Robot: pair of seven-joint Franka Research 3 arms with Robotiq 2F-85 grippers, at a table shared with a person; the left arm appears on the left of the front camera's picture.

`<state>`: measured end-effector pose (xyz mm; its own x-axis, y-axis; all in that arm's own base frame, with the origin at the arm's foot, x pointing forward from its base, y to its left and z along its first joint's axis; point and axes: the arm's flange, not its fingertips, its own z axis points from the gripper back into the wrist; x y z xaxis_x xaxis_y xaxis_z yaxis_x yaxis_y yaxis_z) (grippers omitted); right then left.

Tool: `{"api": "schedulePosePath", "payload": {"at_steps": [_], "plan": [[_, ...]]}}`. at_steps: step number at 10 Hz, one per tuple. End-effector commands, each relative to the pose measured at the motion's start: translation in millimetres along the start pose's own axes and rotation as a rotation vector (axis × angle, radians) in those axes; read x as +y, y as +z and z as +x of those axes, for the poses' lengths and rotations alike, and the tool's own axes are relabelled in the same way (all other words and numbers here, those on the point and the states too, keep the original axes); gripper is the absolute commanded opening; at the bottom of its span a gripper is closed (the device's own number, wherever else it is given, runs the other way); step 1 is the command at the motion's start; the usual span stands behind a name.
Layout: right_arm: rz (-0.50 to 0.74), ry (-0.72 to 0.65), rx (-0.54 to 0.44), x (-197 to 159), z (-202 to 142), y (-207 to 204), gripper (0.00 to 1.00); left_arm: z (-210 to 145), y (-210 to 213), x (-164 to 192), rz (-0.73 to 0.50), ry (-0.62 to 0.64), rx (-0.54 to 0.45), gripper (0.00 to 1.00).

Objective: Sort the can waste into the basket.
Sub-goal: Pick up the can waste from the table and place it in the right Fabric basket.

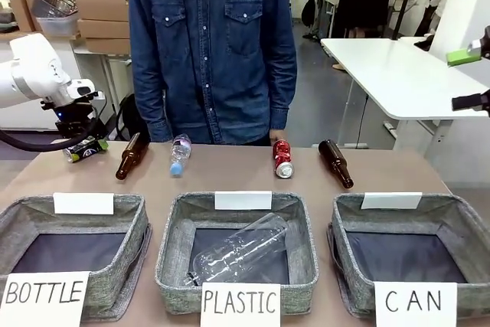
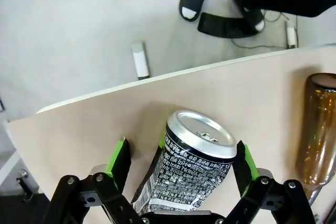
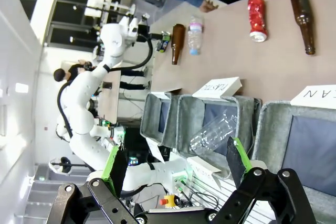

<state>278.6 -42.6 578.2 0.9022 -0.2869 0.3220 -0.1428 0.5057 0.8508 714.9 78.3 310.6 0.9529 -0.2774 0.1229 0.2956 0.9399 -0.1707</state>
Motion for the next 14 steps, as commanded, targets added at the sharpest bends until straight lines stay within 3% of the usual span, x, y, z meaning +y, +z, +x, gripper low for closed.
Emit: {"api": "schedulePosePath", "payload": {"at_steps": [1, 2, 3, 4, 5, 6, 12, 14], "plan": [[0.032, 0.024, -0.005, 1.0, 2.6, -0.7, 1.00, 0.5, 3.4, 2.8, 0.009, -0.010, 0.025, 1.00], [0.032, 0.024, -0.005, 1.0, 2.6, -0.7, 1.00, -1.4, 2.6, 0.8, 0.050, -0.044, 0.046, 0.42], [0.032, 0.024, -0.005, 1.0, 2.6, -0.7, 1.00, -2.5, 2.6, -0.3, 0.047, -0.046, 0.047, 0.42], [0.032, 0.024, -0.005, 1.0, 2.6, -0.7, 1.00, -2.6, 2.2, -0.1, 0.051, -0.046, 0.047, 0.00], [0.032, 0.024, -0.005, 1.0, 2.6, -0.7, 1.00, -2.8, 1.4, -0.2, 0.050, -0.046, 0.047, 0.40], [0.032, 0.024, -0.005, 1.0, 2.6, -0.7, 1.00, -2.8, 1.5, -1.6, 0.051, -0.045, 0.048, 0.00], [0.032, 0.024, -0.005, 1.0, 2.6, -0.7, 1.00, -5.9, 6.9, -4.5, 0.039, -0.024, 0.034, 0.00], [0.032, 0.024, -0.005, 1.0, 2.6, -0.7, 1.00, -25.6, 57.7, -18.9, 0.042, 0.000, -0.060, 0.00]]}}
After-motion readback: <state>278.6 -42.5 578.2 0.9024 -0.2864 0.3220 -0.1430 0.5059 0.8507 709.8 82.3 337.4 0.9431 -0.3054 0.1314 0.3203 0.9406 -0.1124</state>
